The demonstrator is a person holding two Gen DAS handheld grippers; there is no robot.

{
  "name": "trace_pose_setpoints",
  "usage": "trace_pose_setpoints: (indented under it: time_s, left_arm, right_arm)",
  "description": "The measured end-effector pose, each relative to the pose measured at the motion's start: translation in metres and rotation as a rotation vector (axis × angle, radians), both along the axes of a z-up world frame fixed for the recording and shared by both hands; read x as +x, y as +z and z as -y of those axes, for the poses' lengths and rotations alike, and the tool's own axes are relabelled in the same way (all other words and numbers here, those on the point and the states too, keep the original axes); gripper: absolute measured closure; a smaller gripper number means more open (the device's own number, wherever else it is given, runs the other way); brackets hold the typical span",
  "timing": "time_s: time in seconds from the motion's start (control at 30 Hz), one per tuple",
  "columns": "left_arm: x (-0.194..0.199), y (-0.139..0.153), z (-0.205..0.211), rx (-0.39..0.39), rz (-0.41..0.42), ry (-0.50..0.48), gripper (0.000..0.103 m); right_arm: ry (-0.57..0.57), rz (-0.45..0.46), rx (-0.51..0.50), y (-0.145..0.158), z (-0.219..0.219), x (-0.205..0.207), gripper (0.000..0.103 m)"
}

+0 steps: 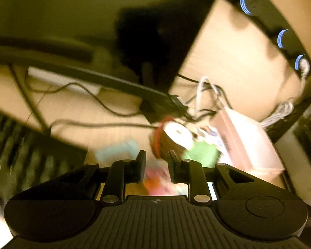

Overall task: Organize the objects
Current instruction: 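Grasp the teal crank toy with the right tool while the left tool reaches toward the blue wipes pack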

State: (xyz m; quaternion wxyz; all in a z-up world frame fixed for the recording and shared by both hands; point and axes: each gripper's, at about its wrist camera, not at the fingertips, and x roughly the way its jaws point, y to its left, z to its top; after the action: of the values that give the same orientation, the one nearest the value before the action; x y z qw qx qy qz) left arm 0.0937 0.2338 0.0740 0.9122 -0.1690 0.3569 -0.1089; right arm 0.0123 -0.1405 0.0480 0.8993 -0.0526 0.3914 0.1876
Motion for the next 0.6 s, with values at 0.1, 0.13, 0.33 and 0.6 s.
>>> trace_pose_setpoints:
  time_s: [0.1,0.13,0.33,0.6]
  left_arm:
    - [-0.042,-0.001,0.018,0.062,0.033,0.11,0.078]
    - [-0.049,-0.004,0.025,0.115,0.035,0.155,0.078]
    - [-0.023,-0.021,0.035,0.28,-0.027,0.266,0.075]
    - [-0.048,-0.027,0.03,0.292,-0.052,0.227,0.075]
  right_arm:
    - [0.049,0.044,-0.005,0.004,-0.015,0.003,0.0]
    - [0.074,0.065,-0.004,0.007,-0.023,0.004,0.0]
    - [0.211,0.144,0.004,0.034,-0.084,0.021,0.009]
    - [0.352,0.045,0.07,0.061,-0.172,0.073,0.057]
